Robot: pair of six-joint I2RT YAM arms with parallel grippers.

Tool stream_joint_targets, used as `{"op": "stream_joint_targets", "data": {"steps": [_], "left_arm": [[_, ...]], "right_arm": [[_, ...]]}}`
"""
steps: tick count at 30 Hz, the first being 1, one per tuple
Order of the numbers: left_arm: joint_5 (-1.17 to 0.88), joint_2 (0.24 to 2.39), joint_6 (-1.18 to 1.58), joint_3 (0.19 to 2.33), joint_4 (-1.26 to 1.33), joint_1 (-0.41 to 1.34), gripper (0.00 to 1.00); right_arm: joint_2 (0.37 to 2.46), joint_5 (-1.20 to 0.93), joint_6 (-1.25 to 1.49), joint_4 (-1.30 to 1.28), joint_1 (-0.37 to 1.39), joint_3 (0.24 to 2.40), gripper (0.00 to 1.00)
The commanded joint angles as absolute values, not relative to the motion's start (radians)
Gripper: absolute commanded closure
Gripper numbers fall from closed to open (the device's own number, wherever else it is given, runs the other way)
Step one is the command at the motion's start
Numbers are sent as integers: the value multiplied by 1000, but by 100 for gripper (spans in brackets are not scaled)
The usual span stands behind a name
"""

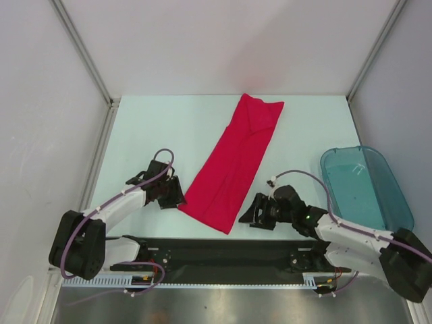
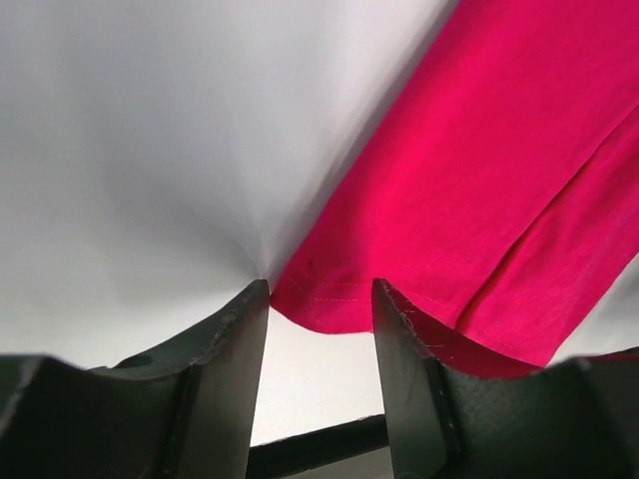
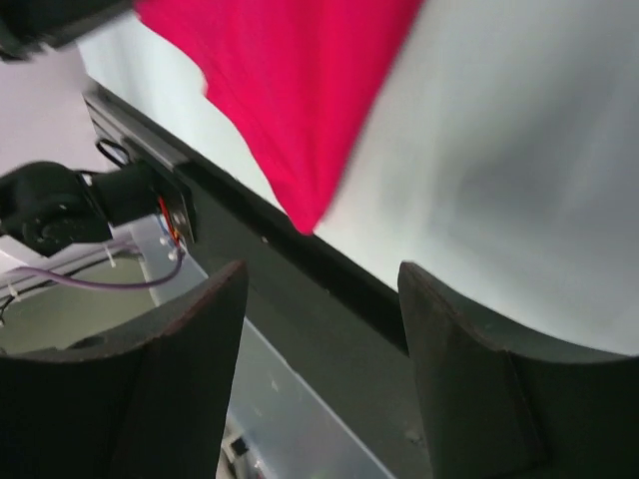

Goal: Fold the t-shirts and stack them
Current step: Fold the tshirt

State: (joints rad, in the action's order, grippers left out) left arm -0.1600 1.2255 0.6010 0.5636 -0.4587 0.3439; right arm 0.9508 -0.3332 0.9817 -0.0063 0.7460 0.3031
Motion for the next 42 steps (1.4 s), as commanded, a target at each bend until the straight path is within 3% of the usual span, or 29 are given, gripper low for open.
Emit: {"op": "stream_joint_targets", "data": {"steps": [1, 7, 10, 23, 28, 29, 31, 33, 36, 42], "left_arm": [[-158, 1226, 591, 555, -429, 345, 50], [-156, 1227, 588, 561, -434, 345, 55], [-155, 1232, 589, 557, -434, 345, 57], [-167, 1246, 588, 560, -431, 347, 69], [-170, 1243, 589, 557, -430, 353, 78], [-173, 1243, 589, 558, -431, 354, 79], [-179, 1247, 591, 558, -431, 360, 90], [-183, 1247, 594, 557, -430, 377, 100], [-186, 1232, 617, 549, -426, 417, 100], [-189, 1158, 735, 526, -414, 537, 100]], "right_arm": [[1026, -212, 1141, 213, 836, 265, 33], [1213, -169, 1236, 402, 931, 259, 40], [1252, -150, 1285, 448, 960, 253, 50], [1322, 77, 1483, 321, 1106, 304, 51], [1407, 75, 1506, 402, 1108, 302, 54], [1414, 72, 1508, 420, 1108, 304, 59], [1422, 69, 1511, 422, 1109, 298, 65], [1393, 81, 1512, 400, 1109, 285, 75], [1316, 133, 1517, 299, 1112, 256, 82], [972, 247, 1451, -87, 1117, 238, 92]]}}
